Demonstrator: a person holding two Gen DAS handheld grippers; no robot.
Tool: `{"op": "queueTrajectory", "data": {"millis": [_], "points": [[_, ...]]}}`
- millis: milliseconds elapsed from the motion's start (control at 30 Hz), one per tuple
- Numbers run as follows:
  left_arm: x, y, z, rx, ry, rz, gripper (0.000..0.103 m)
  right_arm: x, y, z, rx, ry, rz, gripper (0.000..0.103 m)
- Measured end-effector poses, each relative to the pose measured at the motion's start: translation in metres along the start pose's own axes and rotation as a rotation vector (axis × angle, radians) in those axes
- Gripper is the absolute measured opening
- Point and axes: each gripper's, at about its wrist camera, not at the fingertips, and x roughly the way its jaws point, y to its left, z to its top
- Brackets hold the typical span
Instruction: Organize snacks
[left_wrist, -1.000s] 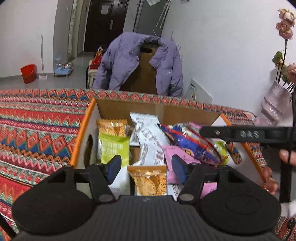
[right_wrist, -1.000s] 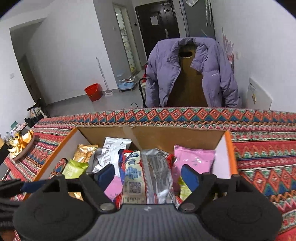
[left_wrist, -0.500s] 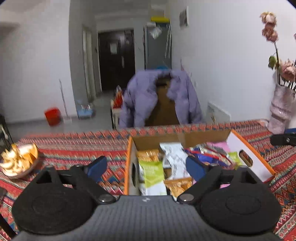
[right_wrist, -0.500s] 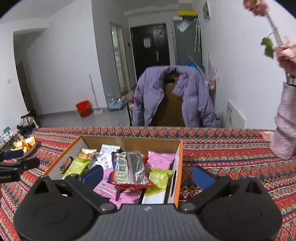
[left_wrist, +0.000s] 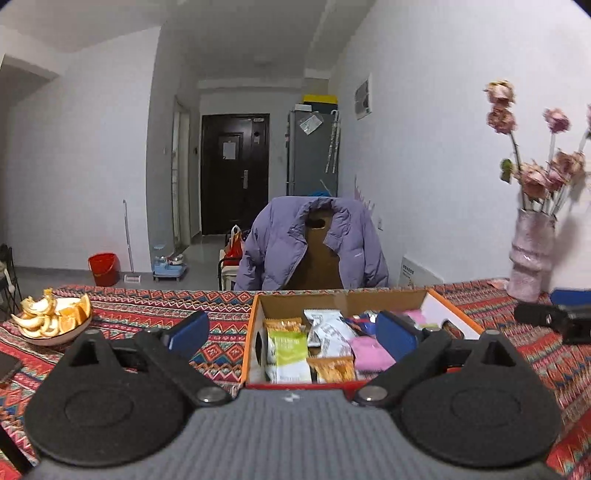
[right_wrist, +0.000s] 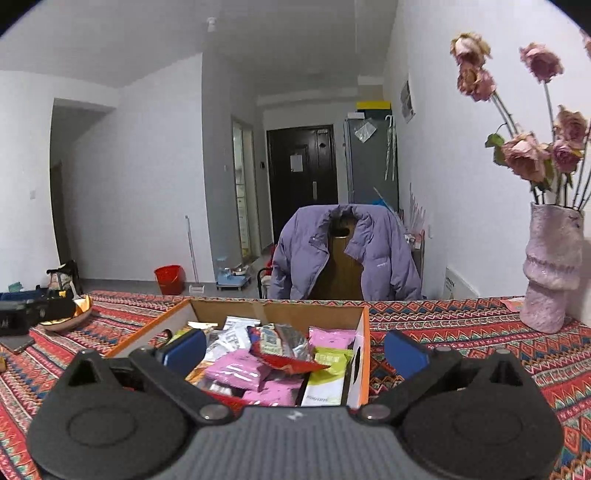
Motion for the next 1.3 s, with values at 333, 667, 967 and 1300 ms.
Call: {"op": "queueTrajectory", "data": {"millis": [333, 667, 967, 1300], "points": [[-0.093, -0.012, -0.047, -0.014, 0.024, -0.025, 0.100, -0.101, 0.032, -0.043, -0.032, -0.056, -0.004, 0.103], [-0.193, -0.014, -0.105, -0.047, 0.020, -0.008, 0.102, -0.197, 0.064, -0.100, -0.069, -0.086, 0.013, 0.103], [-0.270, -0.009, -0.139, -0.078, -0.004, 0.008, 0.103, -0.265, 0.097, -0.150, -0.076, -0.075, 0.029, 0.103], [-0.319, -0.016, -0.178, -0.008, -0.008, 0.077, 0.103, -0.312, 0.128, -0.182, -0.091, -0.071, 0.056, 0.103]]}}
